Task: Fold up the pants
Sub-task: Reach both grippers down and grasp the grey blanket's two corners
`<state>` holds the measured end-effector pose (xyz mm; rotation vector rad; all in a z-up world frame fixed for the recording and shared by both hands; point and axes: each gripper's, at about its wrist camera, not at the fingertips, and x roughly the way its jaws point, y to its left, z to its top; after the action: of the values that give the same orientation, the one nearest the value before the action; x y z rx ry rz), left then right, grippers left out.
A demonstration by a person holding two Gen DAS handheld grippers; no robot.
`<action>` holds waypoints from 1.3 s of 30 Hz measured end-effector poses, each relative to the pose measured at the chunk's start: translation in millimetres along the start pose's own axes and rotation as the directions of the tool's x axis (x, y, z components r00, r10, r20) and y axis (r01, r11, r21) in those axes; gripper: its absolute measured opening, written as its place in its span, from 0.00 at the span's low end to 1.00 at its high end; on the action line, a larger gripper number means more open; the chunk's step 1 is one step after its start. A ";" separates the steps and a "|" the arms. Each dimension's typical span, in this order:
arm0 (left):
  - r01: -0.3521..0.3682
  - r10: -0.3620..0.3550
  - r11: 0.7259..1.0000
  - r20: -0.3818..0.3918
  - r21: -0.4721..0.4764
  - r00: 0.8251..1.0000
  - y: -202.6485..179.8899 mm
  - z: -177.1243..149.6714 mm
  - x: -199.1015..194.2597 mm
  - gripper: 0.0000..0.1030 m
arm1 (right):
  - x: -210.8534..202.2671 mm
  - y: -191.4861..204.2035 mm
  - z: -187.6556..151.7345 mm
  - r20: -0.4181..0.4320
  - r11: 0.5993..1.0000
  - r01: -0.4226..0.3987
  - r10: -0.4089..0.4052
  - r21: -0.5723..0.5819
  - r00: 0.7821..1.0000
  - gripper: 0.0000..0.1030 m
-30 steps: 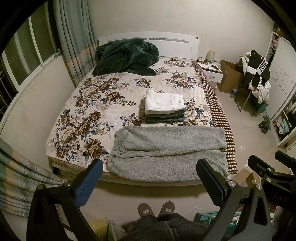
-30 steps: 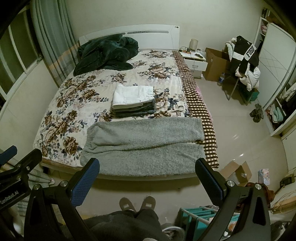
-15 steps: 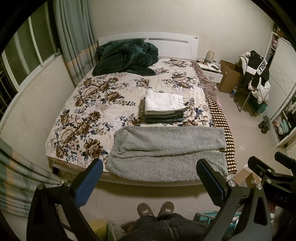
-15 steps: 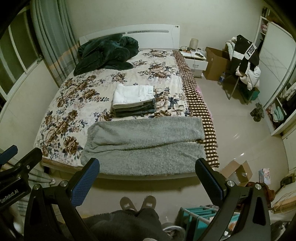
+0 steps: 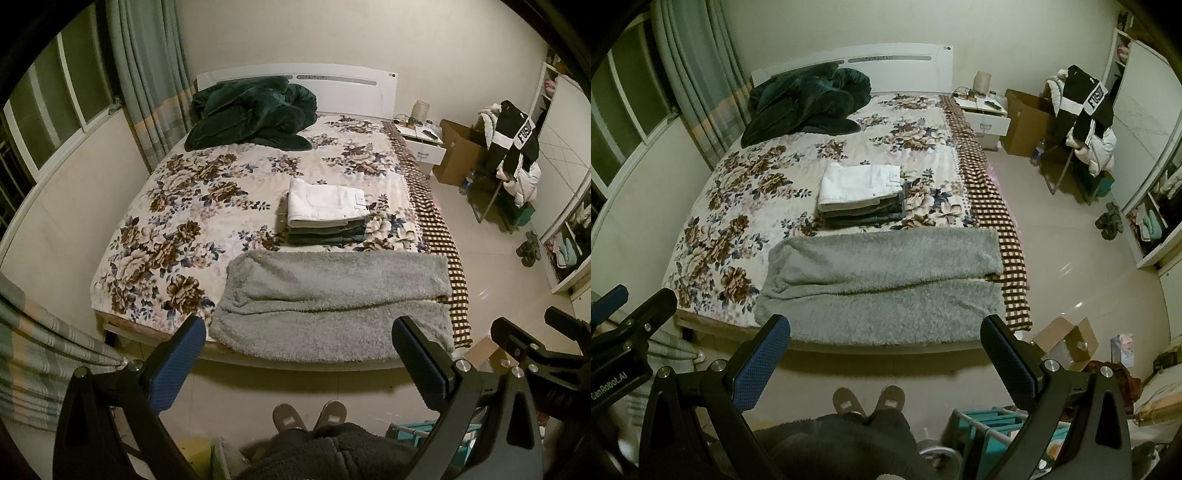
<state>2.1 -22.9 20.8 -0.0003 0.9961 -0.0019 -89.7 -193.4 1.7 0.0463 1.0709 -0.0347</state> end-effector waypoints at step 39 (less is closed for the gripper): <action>-0.339 0.075 0.799 -0.476 -0.498 0.876 119.4 92.3 547.8 1.00 | 637.1 -182.9 185.2 -0.348 0.838 0.261 -0.092 0.479 0.933 1.00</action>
<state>377.6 95.5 -389.0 -0.4608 1.4141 0.5327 368.5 -390.0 -472.8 0.4565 1.3576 -0.5064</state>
